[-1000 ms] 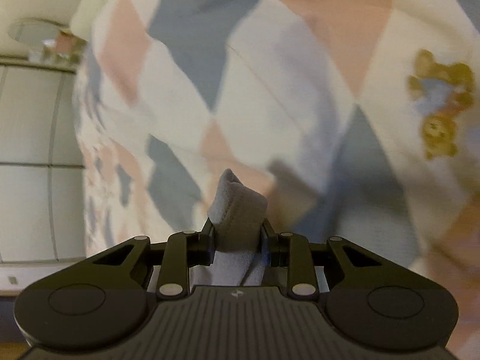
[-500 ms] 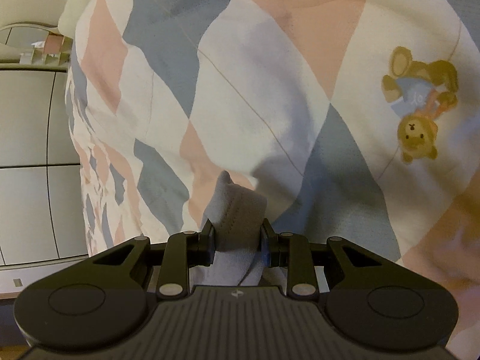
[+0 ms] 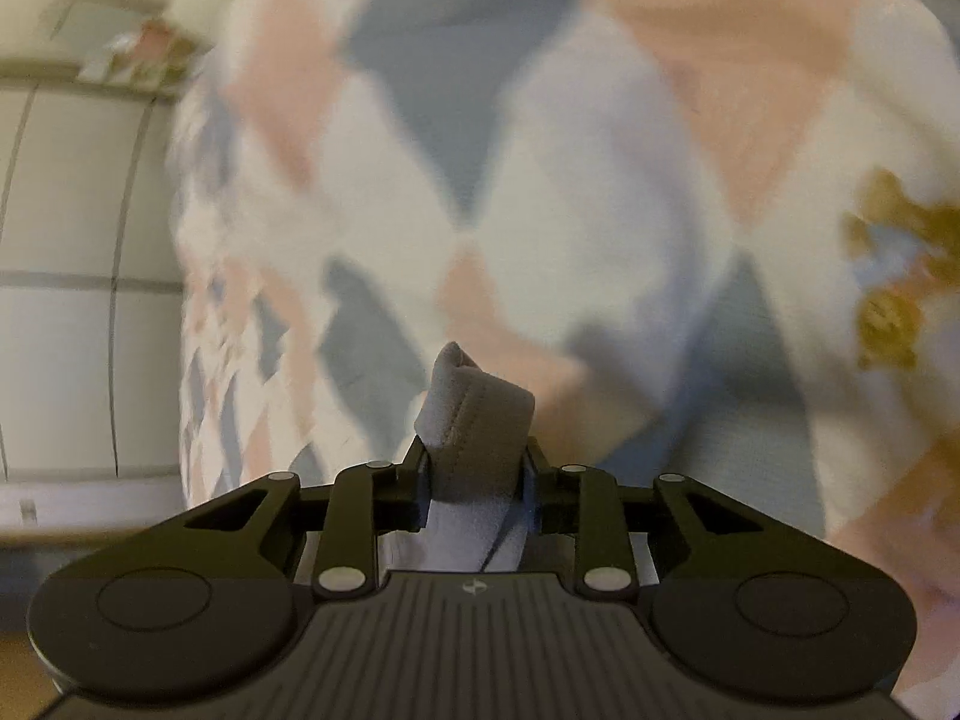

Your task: Fold clothes

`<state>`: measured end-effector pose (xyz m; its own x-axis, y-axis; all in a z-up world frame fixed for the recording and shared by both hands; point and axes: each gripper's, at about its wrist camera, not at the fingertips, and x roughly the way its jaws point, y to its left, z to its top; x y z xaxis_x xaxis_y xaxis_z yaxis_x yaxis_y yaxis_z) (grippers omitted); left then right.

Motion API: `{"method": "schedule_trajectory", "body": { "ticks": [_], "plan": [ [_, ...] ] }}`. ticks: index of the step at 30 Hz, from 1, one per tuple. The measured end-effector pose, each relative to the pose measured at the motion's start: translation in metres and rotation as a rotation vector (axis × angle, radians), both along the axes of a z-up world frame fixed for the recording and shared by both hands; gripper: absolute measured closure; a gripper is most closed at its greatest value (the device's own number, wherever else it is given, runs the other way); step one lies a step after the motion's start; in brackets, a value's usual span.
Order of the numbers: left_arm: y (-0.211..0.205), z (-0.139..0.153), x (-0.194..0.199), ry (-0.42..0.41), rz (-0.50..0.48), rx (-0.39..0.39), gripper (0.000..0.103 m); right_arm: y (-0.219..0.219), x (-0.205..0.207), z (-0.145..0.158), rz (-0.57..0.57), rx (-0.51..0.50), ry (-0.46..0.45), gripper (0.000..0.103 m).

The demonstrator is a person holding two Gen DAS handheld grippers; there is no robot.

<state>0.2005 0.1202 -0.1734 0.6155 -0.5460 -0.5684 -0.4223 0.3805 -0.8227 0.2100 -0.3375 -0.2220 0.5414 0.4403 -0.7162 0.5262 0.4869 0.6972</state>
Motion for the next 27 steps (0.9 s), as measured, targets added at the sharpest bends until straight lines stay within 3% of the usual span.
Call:
{"method": "schedule_trajectory", "body": {
  "ticks": [5, 10, 13, 15, 18, 22, 27],
  "plan": [
    [0.070, 0.050, -0.092, -0.086, 0.183, 0.073, 0.098, 0.064, 0.013, 0.068, 0.290, -0.088, -0.115, 0.075],
    [0.146, 0.108, -0.198, -0.153, 0.437, 0.195, 0.099, 0.189, 0.018, 0.136, 0.640, -0.143, -0.261, 0.079],
    [0.189, 0.165, -0.255, -0.220, 0.582, 0.295, 0.099, 0.282, 0.012, 0.176, 0.819, -0.089, -0.358, 0.080],
    [0.204, 0.220, -0.285, -0.307, 0.653, 0.403, 0.099, 0.339, 0.005, 0.212, 0.899, -0.032, -0.452, 0.081],
    [0.193, 0.309, -0.325, -0.477, 0.730, 0.576, 0.099, 0.403, -0.008, 0.276, 0.971, 0.115, -0.627, 0.081],
    [0.138, 0.404, -0.362, -0.676, 0.771, 0.751, 0.099, 0.435, -0.026, 0.366, 1.037, 0.321, -0.840, 0.081],
    [0.049, 0.428, -0.356, -0.784, 0.671, 0.743, 0.098, 0.396, -0.020, 0.414, 1.086, 0.444, -0.919, 0.081]
  ]
}}
